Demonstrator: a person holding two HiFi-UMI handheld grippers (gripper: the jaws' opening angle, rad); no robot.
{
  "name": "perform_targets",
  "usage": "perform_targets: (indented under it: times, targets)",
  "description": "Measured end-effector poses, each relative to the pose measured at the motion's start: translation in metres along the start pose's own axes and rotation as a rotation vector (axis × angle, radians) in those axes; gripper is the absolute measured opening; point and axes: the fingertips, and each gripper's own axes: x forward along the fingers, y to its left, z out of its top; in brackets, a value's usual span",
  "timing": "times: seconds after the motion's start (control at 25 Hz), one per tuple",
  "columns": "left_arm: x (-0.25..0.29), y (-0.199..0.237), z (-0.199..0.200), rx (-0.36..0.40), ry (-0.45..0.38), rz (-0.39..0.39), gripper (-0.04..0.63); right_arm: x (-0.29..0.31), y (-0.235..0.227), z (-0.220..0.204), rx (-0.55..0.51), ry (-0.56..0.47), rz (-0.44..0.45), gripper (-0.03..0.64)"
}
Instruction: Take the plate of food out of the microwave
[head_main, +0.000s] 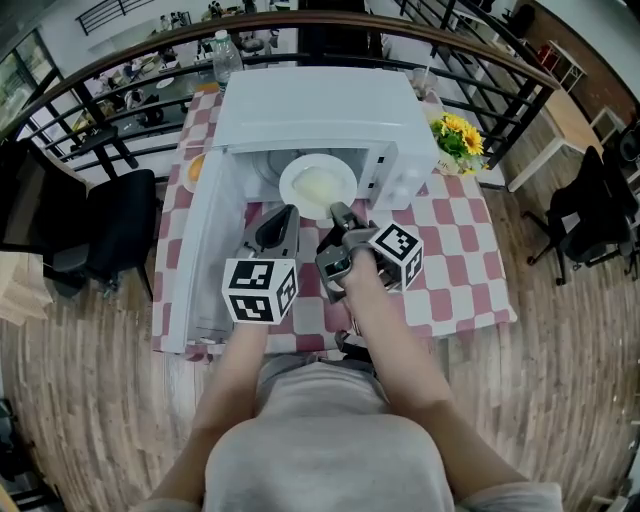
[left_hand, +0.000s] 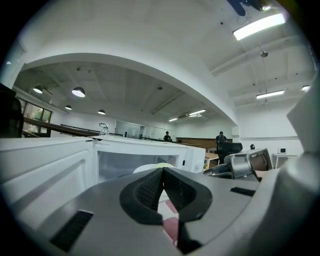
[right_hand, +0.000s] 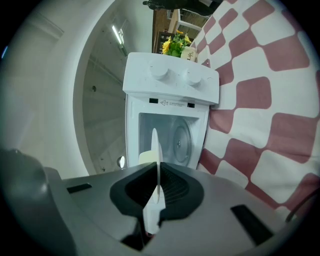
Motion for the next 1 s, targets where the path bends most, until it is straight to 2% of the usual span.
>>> perform_targets:
  times: [0.76, 1.0]
  targets:
    - [-0.009, -0.013, 0.001, 0.001, -0.047, 0.030, 0.002, -0.046, 0.024, 0.011, 0.035, -0.098, 0.109, 0.035]
    - [-0.009, -0.013, 0.001, 0.008, -0.056, 0.046, 0.002, -0.051, 0.020, 0.010, 0.023, -0.105, 0.106, 0.035]
